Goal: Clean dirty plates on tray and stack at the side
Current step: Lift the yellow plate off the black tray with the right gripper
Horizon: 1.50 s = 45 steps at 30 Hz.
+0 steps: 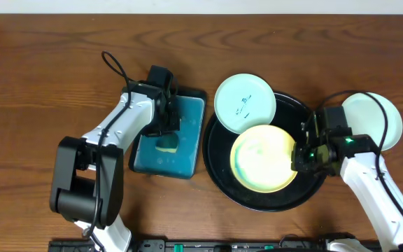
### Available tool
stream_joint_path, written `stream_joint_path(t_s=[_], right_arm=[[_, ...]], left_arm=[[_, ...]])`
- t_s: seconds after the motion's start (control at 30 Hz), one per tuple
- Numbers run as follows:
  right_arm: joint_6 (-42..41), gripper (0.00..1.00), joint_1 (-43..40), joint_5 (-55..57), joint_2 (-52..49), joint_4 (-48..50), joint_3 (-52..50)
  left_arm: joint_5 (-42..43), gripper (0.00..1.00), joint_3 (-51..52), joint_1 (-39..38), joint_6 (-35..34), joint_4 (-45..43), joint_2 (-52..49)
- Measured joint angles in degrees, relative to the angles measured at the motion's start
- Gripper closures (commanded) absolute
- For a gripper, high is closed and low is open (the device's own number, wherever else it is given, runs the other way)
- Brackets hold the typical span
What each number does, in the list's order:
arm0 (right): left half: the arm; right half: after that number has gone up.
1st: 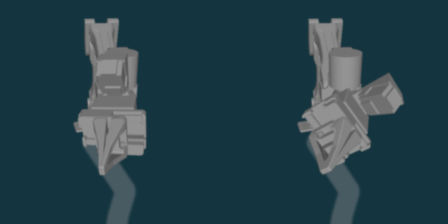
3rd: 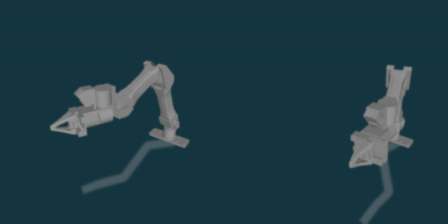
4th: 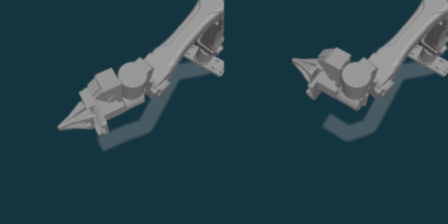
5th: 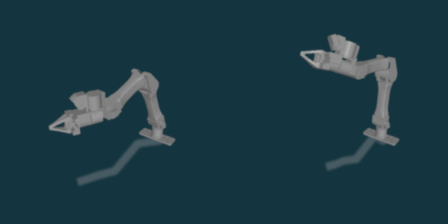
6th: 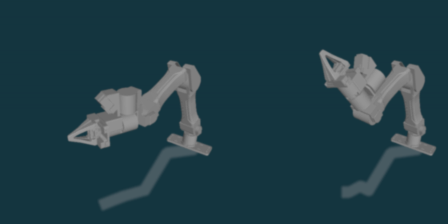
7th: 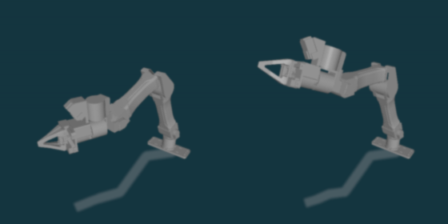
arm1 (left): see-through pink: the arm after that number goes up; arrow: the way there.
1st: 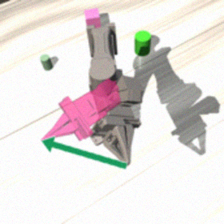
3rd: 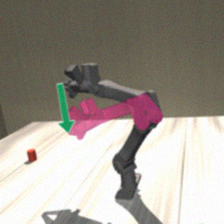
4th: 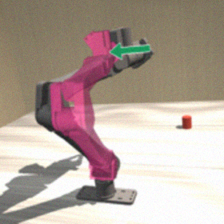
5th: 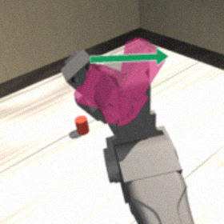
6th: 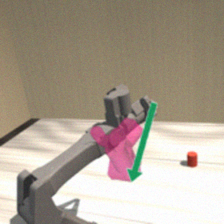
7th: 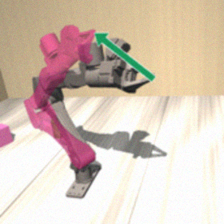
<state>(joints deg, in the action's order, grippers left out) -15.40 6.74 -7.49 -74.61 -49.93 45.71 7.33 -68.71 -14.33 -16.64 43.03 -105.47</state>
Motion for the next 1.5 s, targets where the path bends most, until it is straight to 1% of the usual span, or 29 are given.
stream_joint_path(t_s=[0.2,0.47,0.67,0.8,1.37,1.5], right_arm=[[0.98,0.99,0.0,9.42,0.52,-0.59,3.85],[2.27,0.99,0.0,19.37,0.52,-3.37,15.08],[4.83,0.99,1.44,27.21,0.55,-3.56,18.53],[5.66,0.99,5.33,33.07,0.55,-4.02,18.53],[8.96,0.99,29.68,53.37,0.52,-3.56,18.53],[9.14,0.99,33.88,57.99,0.52,-3.54,18.53]], left_arm=[[-0.22,0.92,0.0,0.02,0.0,0.09,0.0],[-0.22,0.92,0.0,0.02,0.0,0.09,0.0],[-0.24,0.92,0.0,0.02,0.0,0.11,0.0],[-0.24,0.92,0.0,0.02,0.0,0.11,0.0],[-0.22,0.92,0.0,0.02,0.0,0.0,0.0],[-0.22,0.92,0.0,0.02,0.0,0.0,0.0]])
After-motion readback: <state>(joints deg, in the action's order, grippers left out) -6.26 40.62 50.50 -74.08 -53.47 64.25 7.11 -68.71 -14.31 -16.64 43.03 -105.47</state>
